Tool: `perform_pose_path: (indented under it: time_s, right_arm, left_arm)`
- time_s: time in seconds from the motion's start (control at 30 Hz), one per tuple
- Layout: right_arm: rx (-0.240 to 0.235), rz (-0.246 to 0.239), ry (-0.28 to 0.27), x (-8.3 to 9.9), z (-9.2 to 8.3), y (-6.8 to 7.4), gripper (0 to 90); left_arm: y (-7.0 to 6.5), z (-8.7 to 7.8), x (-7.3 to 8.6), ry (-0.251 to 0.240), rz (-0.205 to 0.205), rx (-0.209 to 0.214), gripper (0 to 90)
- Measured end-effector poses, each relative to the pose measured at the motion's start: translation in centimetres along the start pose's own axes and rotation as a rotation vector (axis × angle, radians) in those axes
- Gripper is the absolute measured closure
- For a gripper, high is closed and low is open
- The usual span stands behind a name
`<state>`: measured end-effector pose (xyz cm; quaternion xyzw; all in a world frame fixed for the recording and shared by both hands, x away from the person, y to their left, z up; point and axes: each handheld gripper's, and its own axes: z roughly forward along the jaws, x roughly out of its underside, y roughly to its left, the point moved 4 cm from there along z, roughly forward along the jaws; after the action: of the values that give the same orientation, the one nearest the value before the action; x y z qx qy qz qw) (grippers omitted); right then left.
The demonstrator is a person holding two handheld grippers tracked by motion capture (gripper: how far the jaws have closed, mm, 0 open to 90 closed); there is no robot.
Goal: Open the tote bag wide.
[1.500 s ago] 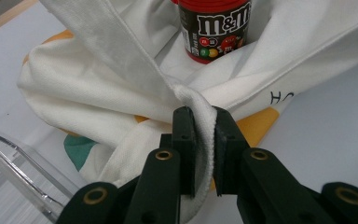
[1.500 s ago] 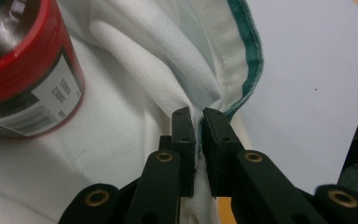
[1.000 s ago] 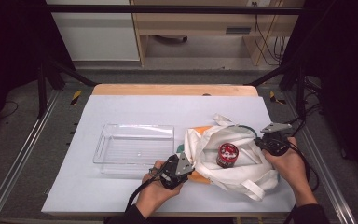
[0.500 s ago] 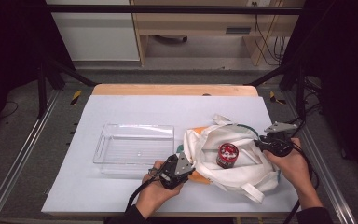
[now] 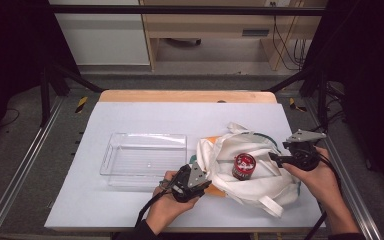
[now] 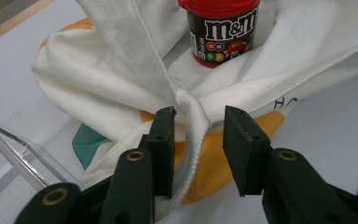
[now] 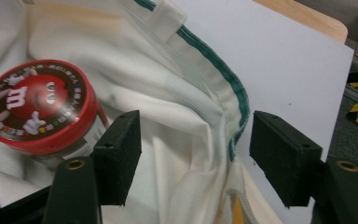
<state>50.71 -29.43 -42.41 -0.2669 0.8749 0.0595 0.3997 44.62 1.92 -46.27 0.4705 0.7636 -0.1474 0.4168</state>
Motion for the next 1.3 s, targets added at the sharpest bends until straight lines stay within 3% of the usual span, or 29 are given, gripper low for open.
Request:
perform_pose_path:
  time_s: [0.3,0.8,1.1,1.3]
  right_arm:
    - [-0.041,-0.007,0.020,-0.8,-0.2,1.1,26.4]
    - [-0.061,-0.062,0.032,-2.4,-0.6,3.1,17.7]
    - [-0.068,-0.086,0.058,-3.5,-0.4,4.4,9.9]
    - [-0.089,-0.123,0.080,-3.8,0.1,5.3,8.1]
  left_arm:
    - [0.1,-0.2,-0.4,-0.025,-0.031,-0.013,48.8]
    - [0.4,-1.2,-1.4,-0.059,-0.048,-0.033,31.9]
    - [1.7,-2.3,-1.8,-0.078,-0.093,-0.059,22.7]
    - [2.7,-3.4,-2.0,-0.089,-0.099,-0.089,19.0]
